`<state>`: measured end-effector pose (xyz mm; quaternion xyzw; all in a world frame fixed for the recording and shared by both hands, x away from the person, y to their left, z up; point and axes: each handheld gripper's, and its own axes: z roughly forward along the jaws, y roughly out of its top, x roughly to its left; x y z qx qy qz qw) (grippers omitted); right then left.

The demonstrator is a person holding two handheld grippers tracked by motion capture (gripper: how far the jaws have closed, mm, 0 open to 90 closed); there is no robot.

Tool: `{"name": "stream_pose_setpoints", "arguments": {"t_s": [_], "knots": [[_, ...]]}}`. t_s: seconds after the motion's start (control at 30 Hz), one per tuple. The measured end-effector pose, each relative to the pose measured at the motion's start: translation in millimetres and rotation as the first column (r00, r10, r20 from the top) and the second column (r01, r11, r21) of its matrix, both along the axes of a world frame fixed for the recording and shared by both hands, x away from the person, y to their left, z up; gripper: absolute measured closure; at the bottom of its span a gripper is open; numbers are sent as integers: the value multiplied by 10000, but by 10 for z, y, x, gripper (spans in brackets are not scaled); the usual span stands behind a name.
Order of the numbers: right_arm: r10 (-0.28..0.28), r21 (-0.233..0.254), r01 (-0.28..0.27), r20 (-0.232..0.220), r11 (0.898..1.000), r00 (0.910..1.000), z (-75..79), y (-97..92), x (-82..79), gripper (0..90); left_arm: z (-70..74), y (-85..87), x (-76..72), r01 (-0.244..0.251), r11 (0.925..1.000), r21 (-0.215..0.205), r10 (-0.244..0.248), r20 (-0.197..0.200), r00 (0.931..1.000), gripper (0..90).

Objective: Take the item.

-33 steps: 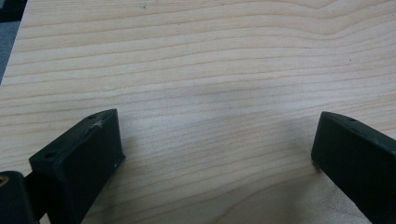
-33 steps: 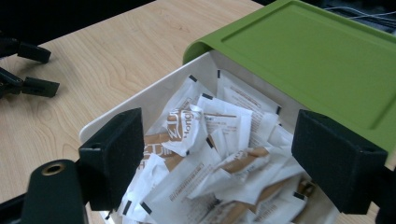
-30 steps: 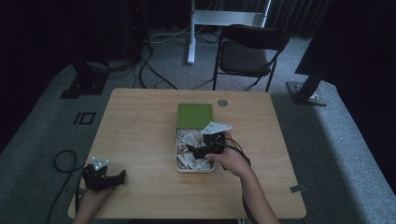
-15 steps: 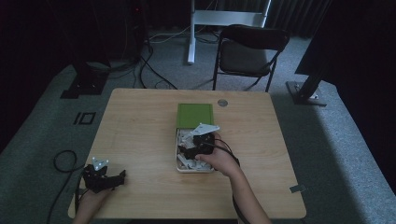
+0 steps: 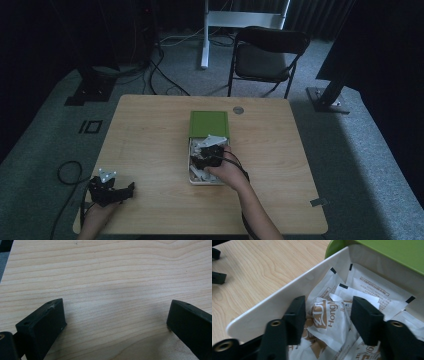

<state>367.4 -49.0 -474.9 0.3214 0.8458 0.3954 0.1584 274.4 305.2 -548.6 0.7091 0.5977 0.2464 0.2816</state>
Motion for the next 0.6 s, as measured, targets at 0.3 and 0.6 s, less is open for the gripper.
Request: {"name": "stream_pose_setpoints", "arguments": {"t_s": [0.3,0.6], "knots": [[103,-120,-105,-144,9999,9998,30,-10,6,642,0,1,0,5,10000,7,-5,-5,10000,27],[131,337,-132,42,9993,9999,172,-107,-19,651,0,0,0,2,10000,5,-2,-7,10000,27]]}}
